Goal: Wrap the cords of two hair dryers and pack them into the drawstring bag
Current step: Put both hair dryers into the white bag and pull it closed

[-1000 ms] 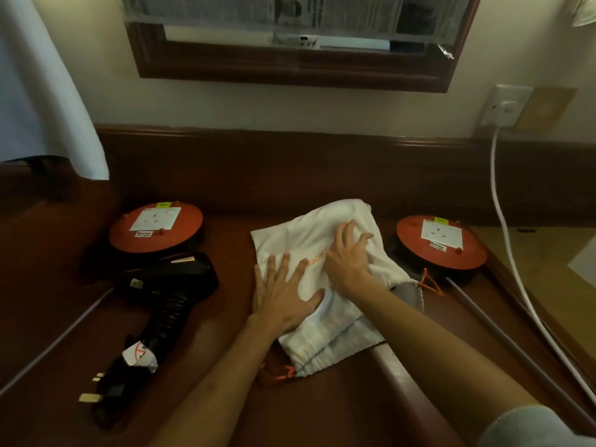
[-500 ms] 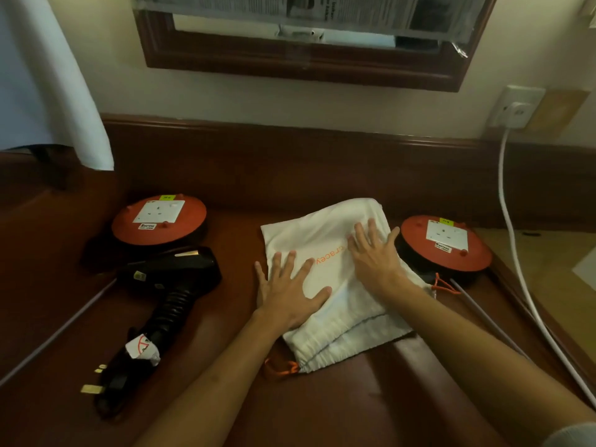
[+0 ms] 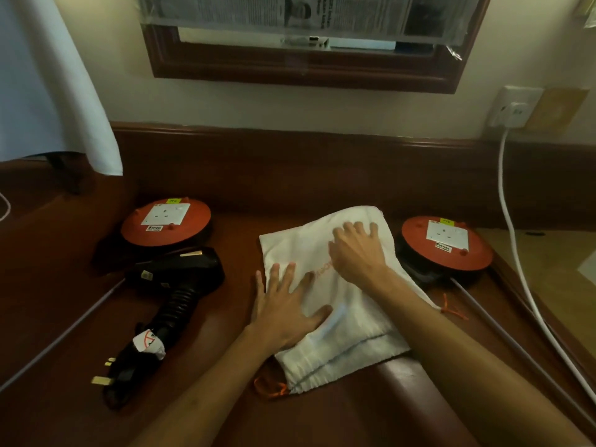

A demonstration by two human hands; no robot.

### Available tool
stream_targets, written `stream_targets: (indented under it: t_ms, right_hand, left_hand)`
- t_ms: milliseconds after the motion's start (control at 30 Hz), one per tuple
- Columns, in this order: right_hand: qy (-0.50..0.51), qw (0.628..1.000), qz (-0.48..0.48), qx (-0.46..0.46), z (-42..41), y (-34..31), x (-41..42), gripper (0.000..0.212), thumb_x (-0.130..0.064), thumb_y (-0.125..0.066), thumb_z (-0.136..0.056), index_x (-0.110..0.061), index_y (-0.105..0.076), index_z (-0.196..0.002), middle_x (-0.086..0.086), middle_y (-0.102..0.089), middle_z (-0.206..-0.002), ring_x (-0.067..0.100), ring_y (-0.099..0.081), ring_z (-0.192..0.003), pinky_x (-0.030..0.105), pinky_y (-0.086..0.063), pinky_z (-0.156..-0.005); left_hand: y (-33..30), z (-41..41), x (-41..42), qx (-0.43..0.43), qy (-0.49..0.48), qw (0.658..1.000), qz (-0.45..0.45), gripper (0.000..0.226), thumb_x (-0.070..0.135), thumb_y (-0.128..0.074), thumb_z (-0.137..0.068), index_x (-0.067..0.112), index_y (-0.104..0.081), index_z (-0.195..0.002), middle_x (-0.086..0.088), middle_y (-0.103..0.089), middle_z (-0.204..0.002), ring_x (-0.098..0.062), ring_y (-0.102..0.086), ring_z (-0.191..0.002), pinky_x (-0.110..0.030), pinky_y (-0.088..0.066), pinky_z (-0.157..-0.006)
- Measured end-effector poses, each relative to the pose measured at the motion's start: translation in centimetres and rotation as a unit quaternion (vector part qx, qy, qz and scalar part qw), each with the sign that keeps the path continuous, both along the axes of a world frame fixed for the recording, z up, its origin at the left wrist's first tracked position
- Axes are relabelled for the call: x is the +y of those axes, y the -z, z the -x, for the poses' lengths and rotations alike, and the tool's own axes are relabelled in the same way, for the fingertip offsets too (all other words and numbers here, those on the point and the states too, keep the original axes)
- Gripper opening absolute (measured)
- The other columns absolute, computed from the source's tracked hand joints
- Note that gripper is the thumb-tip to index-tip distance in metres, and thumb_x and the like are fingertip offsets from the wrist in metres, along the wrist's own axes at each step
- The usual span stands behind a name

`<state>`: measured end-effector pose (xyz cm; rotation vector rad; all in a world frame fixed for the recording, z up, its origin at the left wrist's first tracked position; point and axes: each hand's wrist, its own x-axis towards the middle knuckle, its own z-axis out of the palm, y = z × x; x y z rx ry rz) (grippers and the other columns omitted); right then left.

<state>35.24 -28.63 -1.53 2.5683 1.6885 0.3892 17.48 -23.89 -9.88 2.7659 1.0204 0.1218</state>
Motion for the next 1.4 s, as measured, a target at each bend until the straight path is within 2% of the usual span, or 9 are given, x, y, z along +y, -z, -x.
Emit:
stream_targets:
  t_ms: [133, 200, 367, 533, 700, 900, 1067, 1233, 1400]
  right_hand:
    - [-0.083, 0.996, 0.035, 0.019, 2.3, 1.3, 3.5, 0.057, -0.048, -0.035, -0.105, -0.035, -0.017, -0.157, 0.017, 0.0, -0.168, 0.048, 0.001, -0.152, 0.074, -0.009, -0.113]
    - [-0.085, 0.995, 0.053, 0.001, 1.8, 2.5, 4.3, 0.06, -0.056, -0.032, -0.103, -0.041, -0.011, -0.157, 0.016, 0.007, -0.168, 0.048, 0.011, -0.151, 0.078, -0.004, -0.112]
    - [-0.072, 0.994, 0.06, -0.054, -0.2, 4.0, 2.8, 0.088, -0.069, -0.051, -0.089, -0.045, 0.0, -0.156, 0.016, 0.008, -0.168, 0.05, 0.01, -0.151, 0.079, -0.001, -0.11]
    - [-0.094, 0.993, 0.058, -0.046, -0.8, 3.2, 2.5, 0.069, -0.06, -0.032, -0.1, -0.046, 0.006, -0.156, 0.014, 0.009, -0.168, 0.049, 0.008, -0.151, 0.078, -0.001, -0.111]
    - [-0.059, 0.997, 0.05, -0.018, -0.8, 3.1, -0.5, 0.076, -0.043, -0.04, -0.102, -0.033, 0.01, -0.159, 0.012, 0.016, -0.167, 0.038, 0.014, -0.153, 0.074, 0.003, -0.115]
    - [-0.02, 0.997, 0.072, 0.007, -2.1, 4.0, -3.8, 0.068, -0.053, -0.019, -0.105, -0.031, 0.019, -0.157, 0.001, 0.028, -0.165, 0.028, 0.025, -0.152, 0.063, 0.007, -0.119]
    - [-0.012, 0.997, 0.079, 0.015, -2.1, 3.4, -3.0, 0.068, -0.051, -0.02, -0.105, -0.031, 0.019, -0.157, 0.001, 0.027, -0.165, 0.028, 0.024, -0.152, 0.066, 0.0, -0.12]
    - [-0.008, 0.997, 0.053, 0.06, 1.3, 1.9, -3.1, 0.069, -0.057, -0.019, -0.104, -0.026, 0.005, -0.161, 0.008, 0.009, -0.169, 0.032, 0.016, -0.154, 0.063, 0.01, -0.121]
    - [-0.045, 0.981, 0.057, 0.18, 8.2, 4.0, -4.8, 0.066, -0.058, -0.017, -0.104, -0.026, -0.008, -0.161, 0.005, -0.01, -0.169, 0.026, -0.003, -0.156, 0.058, 0.003, -0.121]
  left_hand:
    - [-0.2, 0.7, -1.3, 0.0, -0.001, 1.0, -0.013, 0.092, 0.091, -0.009, -0.081, 0.042, 0.002, -0.159, -0.003, 0.01, -0.17, -0.032, 0.02, -0.153, -0.063, 0.014, -0.118]
    - [-0.2, 1.1, -1.5, -0.006, -0.017, 1.0, -0.005, 0.094, 0.092, -0.009, -0.08, 0.042, 0.001, -0.159, 0.0, 0.01, -0.17, -0.029, 0.022, -0.153, -0.062, 0.015, -0.118]
    - [0.0, 1.6, -1.6, -0.016, -0.025, 1.0, 0.006, 0.092, 0.091, -0.013, -0.081, 0.044, 0.002, -0.159, 0.007, 0.014, -0.169, -0.02, 0.024, -0.153, -0.06, 0.017, -0.118]
    - [0.1, 1.5, -1.6, -0.021, -0.027, 0.999, -0.003, 0.091, 0.09, -0.015, -0.081, 0.045, -0.001, -0.159, 0.007, 0.01, -0.17, -0.02, 0.021, -0.153, -0.057, 0.018, -0.119]
    - [-0.1, 1.6, -1.7, -0.03, -0.034, 0.999, 0.024, 0.094, 0.093, -0.017, -0.079, 0.045, -0.003, -0.159, 0.006, 0.012, -0.169, -0.02, 0.024, -0.153, -0.055, 0.02, -0.119]
    - [-0.2, 1.5, -1.6, -0.005, -0.036, 0.999, 0.035, 0.096, 0.093, -0.017, -0.078, 0.045, 0.001, -0.159, 0.006, 0.015, -0.169, -0.02, 0.027, -0.151, -0.054, 0.022, -0.118]
    - [-0.8, 1.4, -1.1, 0.007, -0.023, 0.999, 0.027, 0.096, 0.094, -0.015, -0.077, 0.045, -0.001, -0.159, 0.004, 0.011, -0.169, -0.022, 0.024, -0.153, -0.056, 0.023, -0.116]
    - [-2.1, 2.6, 0.8, 0.005, 0.0, 1.0, 0.017, 0.091, 0.089, -0.021, -0.084, 0.039, -0.008, -0.16, -0.002, 0.009, -0.17, -0.023, 0.021, -0.153, -0.053, 0.018, -0.12]
    - [-0.8, 5.9, -0.7, -0.015, -0.049, 0.998, 0.048, 0.076, 0.072, -0.025, -0.096, 0.034, -0.011, -0.161, 0.001, 0.004, -0.17, -0.019, 0.01, -0.155, -0.048, 0.006, -0.125]
